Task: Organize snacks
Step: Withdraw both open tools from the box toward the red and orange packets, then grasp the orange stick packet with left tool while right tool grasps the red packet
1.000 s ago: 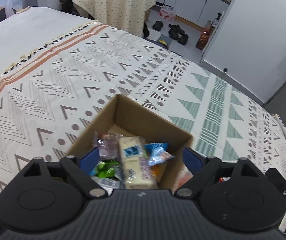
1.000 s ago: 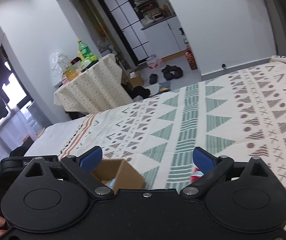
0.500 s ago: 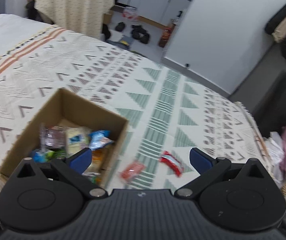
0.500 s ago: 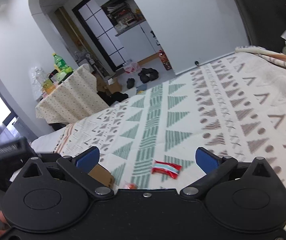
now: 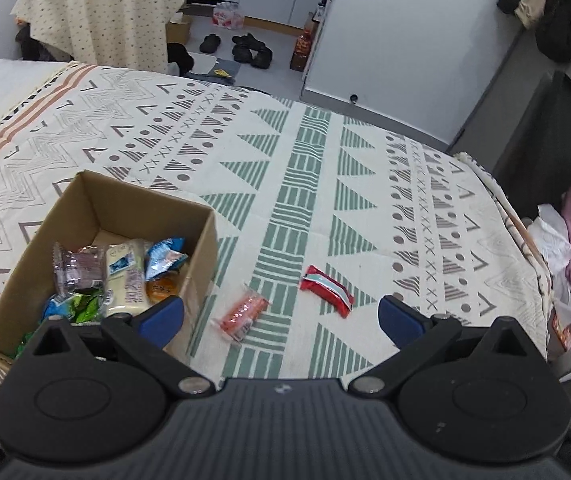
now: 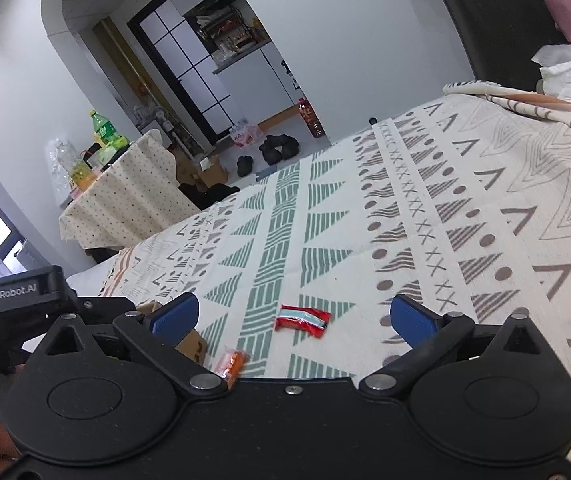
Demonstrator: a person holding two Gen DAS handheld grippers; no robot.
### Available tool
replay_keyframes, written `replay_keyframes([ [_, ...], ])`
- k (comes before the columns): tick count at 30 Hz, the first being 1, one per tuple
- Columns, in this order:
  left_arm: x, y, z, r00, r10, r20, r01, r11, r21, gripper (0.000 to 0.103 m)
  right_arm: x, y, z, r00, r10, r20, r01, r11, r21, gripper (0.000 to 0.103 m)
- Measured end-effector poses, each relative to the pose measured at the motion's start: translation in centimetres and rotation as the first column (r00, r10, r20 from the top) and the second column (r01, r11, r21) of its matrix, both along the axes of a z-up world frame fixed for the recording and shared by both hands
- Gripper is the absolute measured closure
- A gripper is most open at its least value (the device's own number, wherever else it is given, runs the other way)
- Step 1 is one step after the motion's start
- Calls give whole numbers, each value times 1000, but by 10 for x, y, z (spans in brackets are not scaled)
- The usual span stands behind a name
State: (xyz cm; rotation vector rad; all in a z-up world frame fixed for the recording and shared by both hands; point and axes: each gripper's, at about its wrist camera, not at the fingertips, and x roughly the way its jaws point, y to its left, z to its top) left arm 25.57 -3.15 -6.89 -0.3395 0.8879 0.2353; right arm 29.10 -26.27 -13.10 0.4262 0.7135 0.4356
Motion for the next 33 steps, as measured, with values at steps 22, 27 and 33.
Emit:
replay_keyframes([
  [22,43,-10,-76,993,-51,-108,57,997,48,44,36,-14,-47,982,18,-187,-6,998,63,20],
  [27,52,-11,-95,988,-51,-148,63,995,74,51,41,-10,-55,976,35,-213,-22,998,61,20],
  [33,64,-13,-112,985,-44,-168,67,989,135,53,47,-8,-62,969,49,-241,-34,997,70,20],
])
